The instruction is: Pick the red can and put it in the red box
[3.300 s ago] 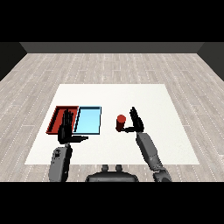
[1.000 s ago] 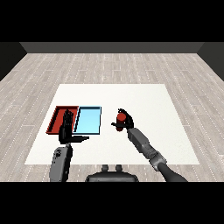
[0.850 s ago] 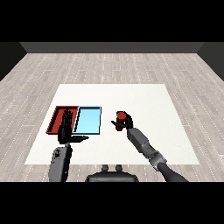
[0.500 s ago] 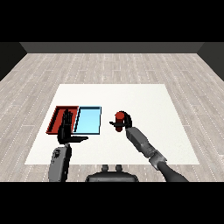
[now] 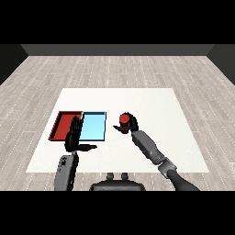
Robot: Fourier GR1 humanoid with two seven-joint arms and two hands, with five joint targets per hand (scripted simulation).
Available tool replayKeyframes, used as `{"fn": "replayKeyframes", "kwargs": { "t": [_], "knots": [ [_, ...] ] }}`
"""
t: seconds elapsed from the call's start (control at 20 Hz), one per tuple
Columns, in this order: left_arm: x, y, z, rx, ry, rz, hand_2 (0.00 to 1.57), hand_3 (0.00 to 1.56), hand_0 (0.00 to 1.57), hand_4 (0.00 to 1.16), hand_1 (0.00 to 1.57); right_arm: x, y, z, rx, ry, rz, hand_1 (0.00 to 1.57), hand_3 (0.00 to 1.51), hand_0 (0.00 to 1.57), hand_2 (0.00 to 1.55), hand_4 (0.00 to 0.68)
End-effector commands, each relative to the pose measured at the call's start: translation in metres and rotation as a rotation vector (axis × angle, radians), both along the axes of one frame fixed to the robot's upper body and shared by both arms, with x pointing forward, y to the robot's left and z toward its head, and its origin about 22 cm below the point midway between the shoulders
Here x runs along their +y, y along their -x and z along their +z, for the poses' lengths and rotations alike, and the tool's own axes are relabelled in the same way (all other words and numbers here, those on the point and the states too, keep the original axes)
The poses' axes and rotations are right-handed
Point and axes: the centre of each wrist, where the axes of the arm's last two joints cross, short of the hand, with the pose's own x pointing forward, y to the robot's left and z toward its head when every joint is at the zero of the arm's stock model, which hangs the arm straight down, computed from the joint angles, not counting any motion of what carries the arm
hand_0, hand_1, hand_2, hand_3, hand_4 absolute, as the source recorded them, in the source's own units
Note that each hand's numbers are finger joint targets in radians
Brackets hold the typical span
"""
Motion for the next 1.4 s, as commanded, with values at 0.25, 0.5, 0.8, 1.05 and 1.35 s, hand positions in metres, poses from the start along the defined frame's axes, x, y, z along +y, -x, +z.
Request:
{"fn": "replayKeyframes", "kwargs": {
  "t": [0.25, 0.5, 0.8, 1.05, 1.35],
  "knots": [
    [-0.026, 0.007, 0.014, 0.019, -0.022, -0.053, 0.00, 0.00, 0.00, 0.00, 0.00, -0.007, 0.014, 0.030, -0.151, -0.033, 0.026, 1.46, 1.39, 1.46, 1.44, 0.659],
    [-0.062, -0.009, 0.021, 0.101, -0.012, -0.112, 0.00, 0.00, 0.00, 0.00, 0.00, 0.000, 0.027, 0.059, -0.175, -0.042, 0.017, 1.44, 1.39, 1.44, 1.43, 0.651],
    [-0.067, -0.009, 0.008, 0.126, -0.023, -0.119, 0.00, 0.00, 0.00, 0.00, 0.00, 0.020, 0.043, 0.081, -0.165, -0.034, 0.007, 1.45, 1.39, 1.45, 1.43, 0.653],
    [-0.089, -0.015, 0.009, 0.132, -0.015, -0.176, 0.00, 0.00, 0.00, 0.00, 0.00, 0.021, 0.069, 0.076, -0.167, -0.103, 0.019, 1.45, 1.38, 1.45, 1.43, 0.650],
    [-0.094, -0.021, -0.012, 0.199, -0.008, -0.191, 0.00, 0.00, 0.00, 0.00, 0.00, 0.010, 0.062, 0.067, -0.189, -0.102, 0.035, 1.46, 1.40, 1.46, 1.44, 0.659]
  ]
}}
